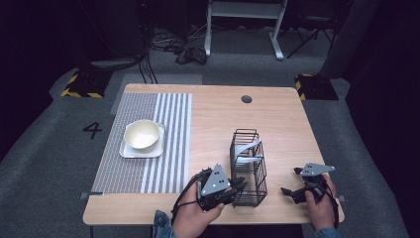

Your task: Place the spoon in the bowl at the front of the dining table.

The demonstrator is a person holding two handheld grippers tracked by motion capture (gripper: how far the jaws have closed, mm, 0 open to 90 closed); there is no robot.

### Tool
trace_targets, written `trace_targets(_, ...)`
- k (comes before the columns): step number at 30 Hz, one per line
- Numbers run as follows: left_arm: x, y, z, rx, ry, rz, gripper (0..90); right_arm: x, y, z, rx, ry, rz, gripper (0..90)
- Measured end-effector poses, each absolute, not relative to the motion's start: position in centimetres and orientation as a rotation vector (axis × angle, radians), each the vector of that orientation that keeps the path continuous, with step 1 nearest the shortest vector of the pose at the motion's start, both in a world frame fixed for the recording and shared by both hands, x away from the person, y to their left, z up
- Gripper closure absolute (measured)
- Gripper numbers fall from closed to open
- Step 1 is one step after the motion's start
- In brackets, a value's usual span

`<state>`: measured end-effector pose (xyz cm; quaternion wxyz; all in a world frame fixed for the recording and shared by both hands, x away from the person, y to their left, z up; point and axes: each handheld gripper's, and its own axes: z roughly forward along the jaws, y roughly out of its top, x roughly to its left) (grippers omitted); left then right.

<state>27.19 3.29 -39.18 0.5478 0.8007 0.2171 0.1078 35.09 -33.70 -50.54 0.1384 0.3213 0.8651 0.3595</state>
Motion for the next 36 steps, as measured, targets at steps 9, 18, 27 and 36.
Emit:
trace_targets(9,27.9,3.2,-40.3,1.921,0.53,0.239,80.5,35.1,-33.7,-50.5,0.927,2.503,1.038,0.5)
trace_targets(18,28.4,2.9,-41.2,1.918,0.516,0.225,82.1,35.1,-33.7,-50.5,0.927,2.503,1.038,0.5)
trace_targets(27,28.8,2.8,-40.8,1.941,0.502,0.251,84.2,35.1,-33.7,-50.5,0.925,2.502,1.038,0.5)
trace_targets(36,29.0,2.5,-38.9,1.904,0.463,0.262,84.8,35.1,-33.7,-50.5,0.924,2.5,1.037,0.5)
